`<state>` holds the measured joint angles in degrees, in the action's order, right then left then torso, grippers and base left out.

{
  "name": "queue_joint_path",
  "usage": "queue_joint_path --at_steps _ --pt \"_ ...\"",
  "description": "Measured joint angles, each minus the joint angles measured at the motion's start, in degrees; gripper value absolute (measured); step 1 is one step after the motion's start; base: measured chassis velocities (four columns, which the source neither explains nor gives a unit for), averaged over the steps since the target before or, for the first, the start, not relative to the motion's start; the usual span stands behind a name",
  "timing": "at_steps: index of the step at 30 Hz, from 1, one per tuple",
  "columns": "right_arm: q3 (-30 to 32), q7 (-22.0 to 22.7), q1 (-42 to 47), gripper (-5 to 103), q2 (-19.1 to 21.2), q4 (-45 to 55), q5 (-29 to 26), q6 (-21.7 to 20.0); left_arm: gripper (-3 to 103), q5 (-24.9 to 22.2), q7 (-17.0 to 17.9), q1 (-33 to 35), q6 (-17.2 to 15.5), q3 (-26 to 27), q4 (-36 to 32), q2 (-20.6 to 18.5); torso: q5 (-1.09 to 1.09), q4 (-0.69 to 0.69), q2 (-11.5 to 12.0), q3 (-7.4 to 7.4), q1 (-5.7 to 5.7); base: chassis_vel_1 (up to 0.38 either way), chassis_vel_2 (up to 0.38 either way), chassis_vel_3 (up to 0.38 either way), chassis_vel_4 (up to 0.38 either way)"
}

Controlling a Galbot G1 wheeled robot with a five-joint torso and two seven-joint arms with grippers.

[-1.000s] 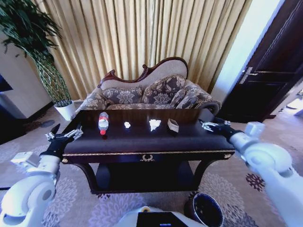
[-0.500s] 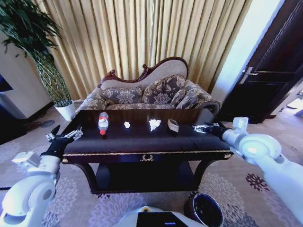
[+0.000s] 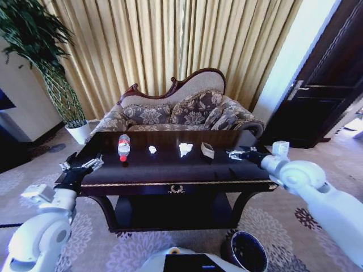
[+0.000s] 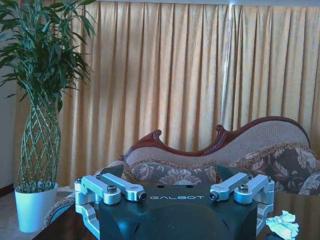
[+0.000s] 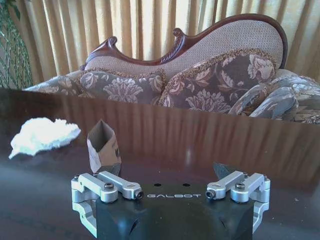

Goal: Move to the front of the table and place the trash on the table into the trash bin.

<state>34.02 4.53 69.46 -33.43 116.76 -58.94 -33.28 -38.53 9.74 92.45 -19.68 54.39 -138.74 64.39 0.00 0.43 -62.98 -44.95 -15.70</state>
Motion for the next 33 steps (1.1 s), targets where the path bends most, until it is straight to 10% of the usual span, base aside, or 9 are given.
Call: queue_joint_path --at_steps 33 --pt "-14.92 -0.59 -14.72 100 -1.93 -5.68 0.37 -0.75 100 0.32 -0.1 -0.18 0.21 -0.37 0.53 0.24 -0.01 -0.01 0.0 0.0 0.0 0.0 0.0 0.0 0.0"
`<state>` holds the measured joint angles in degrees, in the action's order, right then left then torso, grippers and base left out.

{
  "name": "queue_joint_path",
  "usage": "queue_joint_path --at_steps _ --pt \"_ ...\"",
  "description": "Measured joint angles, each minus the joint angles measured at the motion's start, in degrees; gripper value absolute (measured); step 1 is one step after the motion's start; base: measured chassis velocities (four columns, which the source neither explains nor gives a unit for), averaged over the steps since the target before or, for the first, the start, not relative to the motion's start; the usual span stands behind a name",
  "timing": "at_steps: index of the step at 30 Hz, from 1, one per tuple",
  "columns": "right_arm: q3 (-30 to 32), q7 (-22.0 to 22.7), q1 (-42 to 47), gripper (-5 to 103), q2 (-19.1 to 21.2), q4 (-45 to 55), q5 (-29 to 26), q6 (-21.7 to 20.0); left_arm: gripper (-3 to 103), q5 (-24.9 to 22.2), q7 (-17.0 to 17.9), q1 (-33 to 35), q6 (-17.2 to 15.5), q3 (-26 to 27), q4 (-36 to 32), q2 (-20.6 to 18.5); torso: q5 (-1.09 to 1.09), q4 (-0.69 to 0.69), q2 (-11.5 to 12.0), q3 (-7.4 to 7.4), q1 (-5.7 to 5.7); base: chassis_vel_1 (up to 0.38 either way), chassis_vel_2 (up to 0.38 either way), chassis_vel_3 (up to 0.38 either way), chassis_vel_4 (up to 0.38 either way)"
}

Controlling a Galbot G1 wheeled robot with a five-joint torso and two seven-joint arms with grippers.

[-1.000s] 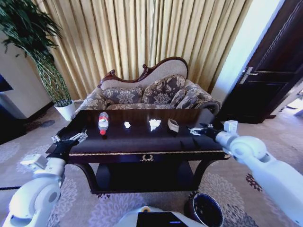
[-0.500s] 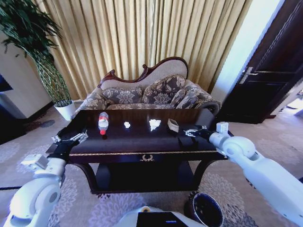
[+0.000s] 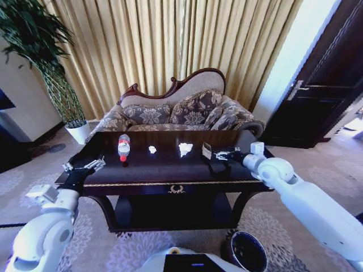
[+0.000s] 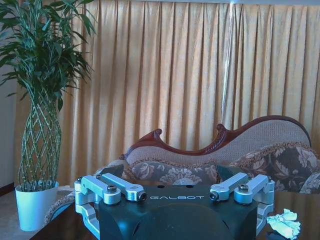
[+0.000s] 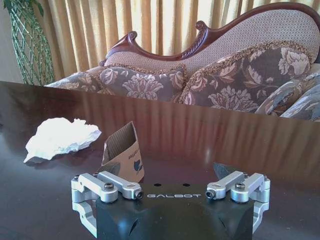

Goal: Move to the front of the table and place the trash on the table into the trash bin.

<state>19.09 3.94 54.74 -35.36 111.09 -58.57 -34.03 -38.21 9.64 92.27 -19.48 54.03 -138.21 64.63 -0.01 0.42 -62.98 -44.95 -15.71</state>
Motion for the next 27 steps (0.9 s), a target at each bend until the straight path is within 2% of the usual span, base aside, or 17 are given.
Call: queue_joint_path --at_steps 7,11,15,18,19,21,27 --pt "3.31 -1.18 0.16 100 1.99 -2.63 0.45 0.87 100 0.1 0.01 -0.06 0.0 -0.34 -0.11 0.13 0.0 0.0 0.0 0.0 0.0 0.0 0.0 0.0 0.0" --pt "8.55 -1.32 4.11 100 4.91 -0.79 -3.03 0.8 100 0.51 0.02 0.18 0.0 -0.59 -0.26 0.55 0.0 0.02 0.0 0.0 0.0 0.0 0.0 0.0 0.0" --pt "10.66 -0.53 6.07 100 6.26 1.78 -5.19 0.36 100 0.7 0.02 0.16 0.0 -0.9 -0.41 0.69 0.0 0.02 0.0 0.01 0.01 0.0 0.0 0.0 0.0" --pt "11.08 3.65 6.77 100 7.08 6.24 -9.99 -1.83 100 0.73 0.03 0.11 0.01 -1.1 -0.62 0.69 0.0 0.0 0.0 0.0 0.0 0.0 0.0 0.0 0.0" --pt "11.08 3.65 6.77 100 7.08 6.24 -9.99 -1.83 100 0.73 0.03 0.11 0.01 -1.1 -0.62 0.69 0.0 0.0 0.0 0.0 0.0 0.0 0.0 0.0 0.0" --pt "10.0 8.01 6.44 100 6.82 9.0 -13.05 -4.35 100 0.73 0.03 0.21 0.02 -0.95 -0.75 0.69 -0.01 0.0 0.0 0.0 0.0 0.0 0.0 0.0 0.0" --pt "6.81 13.64 6.24 100 5.01 10.96 -13.81 -7.02 100 0.72 0.02 0.11 0.07 -0.71 -0.62 0.75 -0.01 0.0 0.0 0.01 0.0 0.0 0.0 0.0 0.0"
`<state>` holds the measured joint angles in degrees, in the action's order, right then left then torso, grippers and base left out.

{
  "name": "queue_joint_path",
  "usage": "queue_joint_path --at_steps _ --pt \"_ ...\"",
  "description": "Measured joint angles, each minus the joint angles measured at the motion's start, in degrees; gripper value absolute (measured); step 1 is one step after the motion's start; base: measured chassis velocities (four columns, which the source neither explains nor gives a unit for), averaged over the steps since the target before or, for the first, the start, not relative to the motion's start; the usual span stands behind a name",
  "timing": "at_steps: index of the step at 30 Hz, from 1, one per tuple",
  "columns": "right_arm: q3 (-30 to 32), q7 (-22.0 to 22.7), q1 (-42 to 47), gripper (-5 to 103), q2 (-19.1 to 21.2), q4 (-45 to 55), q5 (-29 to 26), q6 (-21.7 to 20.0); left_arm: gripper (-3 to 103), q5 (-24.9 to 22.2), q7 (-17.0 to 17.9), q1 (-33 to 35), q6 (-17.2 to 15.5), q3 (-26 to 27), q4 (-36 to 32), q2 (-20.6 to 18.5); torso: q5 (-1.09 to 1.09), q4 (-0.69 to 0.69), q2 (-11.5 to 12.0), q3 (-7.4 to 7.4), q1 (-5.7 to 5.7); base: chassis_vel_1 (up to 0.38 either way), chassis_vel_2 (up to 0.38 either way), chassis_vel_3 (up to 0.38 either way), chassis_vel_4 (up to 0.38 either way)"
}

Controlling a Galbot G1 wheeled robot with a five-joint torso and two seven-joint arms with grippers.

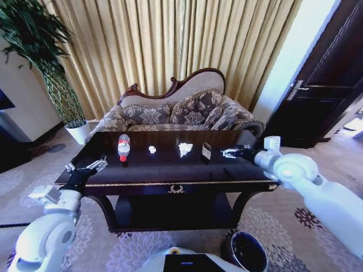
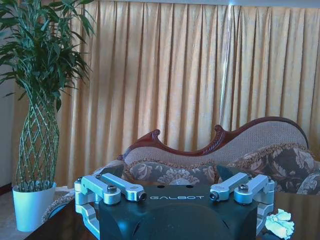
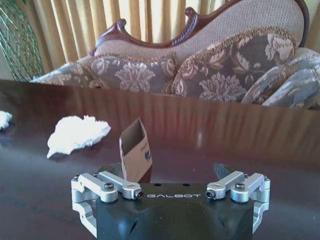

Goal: Move to the front of the table and place the trash on the table into the trash bin.

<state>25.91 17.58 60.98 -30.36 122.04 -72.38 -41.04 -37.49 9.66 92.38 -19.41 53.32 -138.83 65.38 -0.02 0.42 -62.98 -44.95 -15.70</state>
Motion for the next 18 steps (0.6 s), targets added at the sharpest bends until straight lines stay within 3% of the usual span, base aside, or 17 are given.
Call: queue_joint_path --at_steps 18 --pt "-6.38 1.54 -5.73 100 -3.25 -3.2 1.83 0.29 100 0.48 -0.02 -0.3 0.06 -0.75 0.57 0.38 0.0 0.0 0.0 0.0 0.0 0.0 0.0 0.0 0.0"
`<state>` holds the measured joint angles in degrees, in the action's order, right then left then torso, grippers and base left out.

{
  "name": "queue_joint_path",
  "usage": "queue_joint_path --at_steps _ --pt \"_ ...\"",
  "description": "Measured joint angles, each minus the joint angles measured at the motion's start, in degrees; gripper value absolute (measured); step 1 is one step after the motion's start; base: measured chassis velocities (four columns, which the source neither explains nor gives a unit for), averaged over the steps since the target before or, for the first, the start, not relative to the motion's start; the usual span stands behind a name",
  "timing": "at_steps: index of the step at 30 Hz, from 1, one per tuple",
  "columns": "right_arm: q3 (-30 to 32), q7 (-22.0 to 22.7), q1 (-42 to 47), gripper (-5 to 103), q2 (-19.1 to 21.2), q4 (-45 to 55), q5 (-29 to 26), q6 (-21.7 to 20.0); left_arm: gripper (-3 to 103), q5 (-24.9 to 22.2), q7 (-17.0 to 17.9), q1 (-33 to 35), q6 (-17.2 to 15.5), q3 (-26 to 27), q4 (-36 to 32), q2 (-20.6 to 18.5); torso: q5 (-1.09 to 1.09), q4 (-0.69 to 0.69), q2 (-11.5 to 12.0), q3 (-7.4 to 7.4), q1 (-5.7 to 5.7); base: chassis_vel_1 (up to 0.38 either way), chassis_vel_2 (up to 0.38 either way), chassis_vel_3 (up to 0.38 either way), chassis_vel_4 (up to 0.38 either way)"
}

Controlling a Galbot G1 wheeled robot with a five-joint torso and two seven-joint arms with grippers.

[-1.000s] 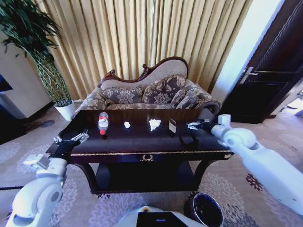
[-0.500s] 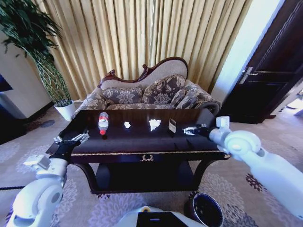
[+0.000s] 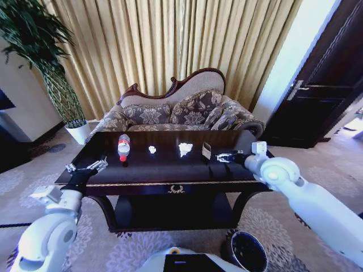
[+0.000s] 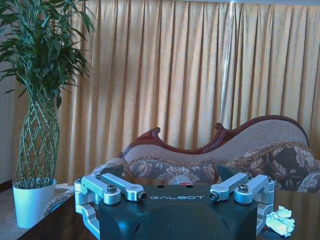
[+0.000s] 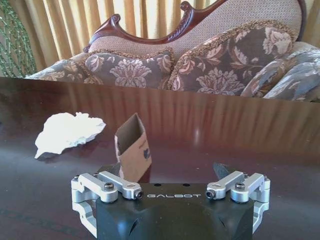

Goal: Move to the front of the table and place the trash on the table into the trash bin.

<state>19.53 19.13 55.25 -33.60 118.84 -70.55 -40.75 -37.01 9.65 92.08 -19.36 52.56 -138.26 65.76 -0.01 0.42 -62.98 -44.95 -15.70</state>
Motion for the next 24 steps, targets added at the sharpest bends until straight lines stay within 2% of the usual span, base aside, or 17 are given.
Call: queue_joint_path --at_steps 24 --pt "-8.12 -0.1 -6.46 100 -2.68 -3.92 1.38 0.21 100 0.18 -0.02 0.1 0.03 -0.19 0.18 0.16 0.0 0.0 0.0 0.0 0.0 0.0 0.0 0.0 0.0"
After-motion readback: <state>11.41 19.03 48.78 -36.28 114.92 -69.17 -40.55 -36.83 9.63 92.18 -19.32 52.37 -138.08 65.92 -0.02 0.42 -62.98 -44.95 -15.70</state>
